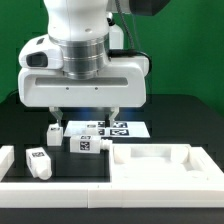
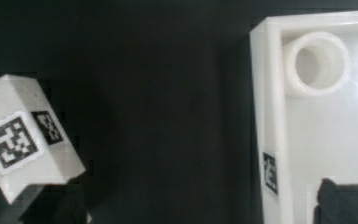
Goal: Assemble one leg
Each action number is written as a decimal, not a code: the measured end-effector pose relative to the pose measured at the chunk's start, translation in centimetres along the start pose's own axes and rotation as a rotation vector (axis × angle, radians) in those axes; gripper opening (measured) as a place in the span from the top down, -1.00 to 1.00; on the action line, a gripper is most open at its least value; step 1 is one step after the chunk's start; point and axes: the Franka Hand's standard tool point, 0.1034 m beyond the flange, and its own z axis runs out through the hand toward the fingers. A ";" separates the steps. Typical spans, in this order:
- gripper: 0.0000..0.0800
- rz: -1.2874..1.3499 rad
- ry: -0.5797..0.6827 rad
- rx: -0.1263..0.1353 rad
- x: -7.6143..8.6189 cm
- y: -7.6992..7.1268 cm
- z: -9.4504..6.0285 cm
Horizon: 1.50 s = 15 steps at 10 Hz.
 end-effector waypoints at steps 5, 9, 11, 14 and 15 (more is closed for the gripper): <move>-0.62 0.029 -0.090 0.013 -4.8 4.2 0.6; -0.62 0.017 -0.318 0.032 -5.7 4.3 1.6; -0.62 0.004 -0.534 0.015 -9.7 8.0 3.3; -0.62 -0.009 -0.627 -0.002 -10.9 8.4 3.5; -0.62 -0.006 -0.662 -0.004 -10.8 8.4 4.0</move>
Offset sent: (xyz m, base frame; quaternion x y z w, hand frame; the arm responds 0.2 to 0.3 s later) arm -0.0758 -0.0469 0.0101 -0.0082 -0.1647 0.0270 0.9859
